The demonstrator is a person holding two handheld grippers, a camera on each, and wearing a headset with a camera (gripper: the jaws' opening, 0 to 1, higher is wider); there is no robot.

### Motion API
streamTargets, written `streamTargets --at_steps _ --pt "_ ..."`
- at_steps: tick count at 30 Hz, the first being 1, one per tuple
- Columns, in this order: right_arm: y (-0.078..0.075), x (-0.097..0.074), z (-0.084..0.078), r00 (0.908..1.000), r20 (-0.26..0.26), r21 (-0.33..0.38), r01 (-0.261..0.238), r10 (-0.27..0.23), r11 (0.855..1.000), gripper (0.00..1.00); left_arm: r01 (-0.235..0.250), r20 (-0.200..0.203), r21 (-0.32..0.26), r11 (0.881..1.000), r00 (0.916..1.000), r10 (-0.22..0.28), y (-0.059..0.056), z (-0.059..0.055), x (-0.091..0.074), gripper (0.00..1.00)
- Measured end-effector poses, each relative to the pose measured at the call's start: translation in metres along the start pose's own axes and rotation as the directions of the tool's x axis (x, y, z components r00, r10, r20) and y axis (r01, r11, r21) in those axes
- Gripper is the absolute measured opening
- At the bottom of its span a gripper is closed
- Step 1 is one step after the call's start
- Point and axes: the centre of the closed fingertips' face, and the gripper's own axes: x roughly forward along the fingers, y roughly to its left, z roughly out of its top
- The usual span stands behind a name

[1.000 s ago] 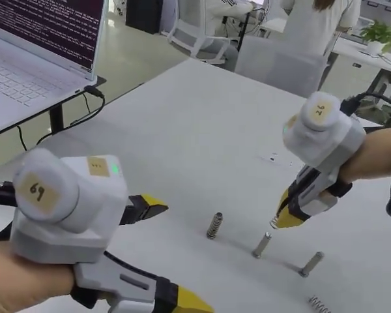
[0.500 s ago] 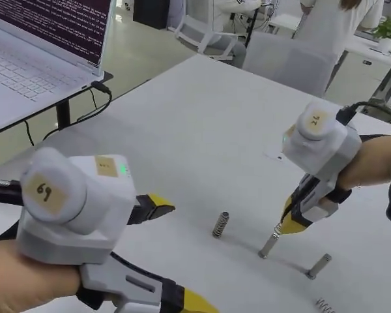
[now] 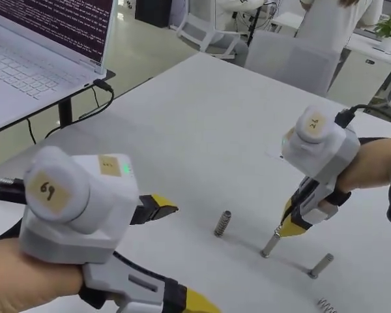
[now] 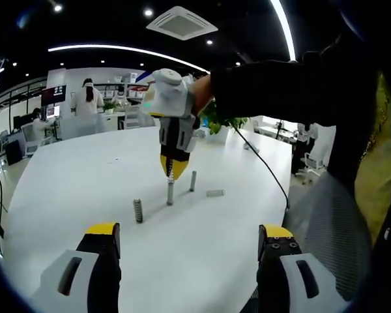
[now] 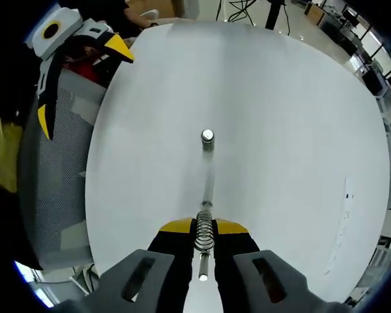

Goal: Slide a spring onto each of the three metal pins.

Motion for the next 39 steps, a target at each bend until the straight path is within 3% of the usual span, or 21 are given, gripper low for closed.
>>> streamTargets --at_steps 19,39 --pt "-0.001 0.014 -0.001 0.9998 -0.02 -0.004 0.002 -0.002 1.0 0.08 0.002 0.002 -0.002 1.0 1.0 -0.002 0.0 0.0 -0.002 0.83" --pt "-0.008 0.04 -0.003 0.9987 -0.049 -0.006 0.016 -0.017 1.0 0.08 0.003 0.001 -0.003 1.0 1.0 -0.003 0.0 0.0 -0.001 0.83"
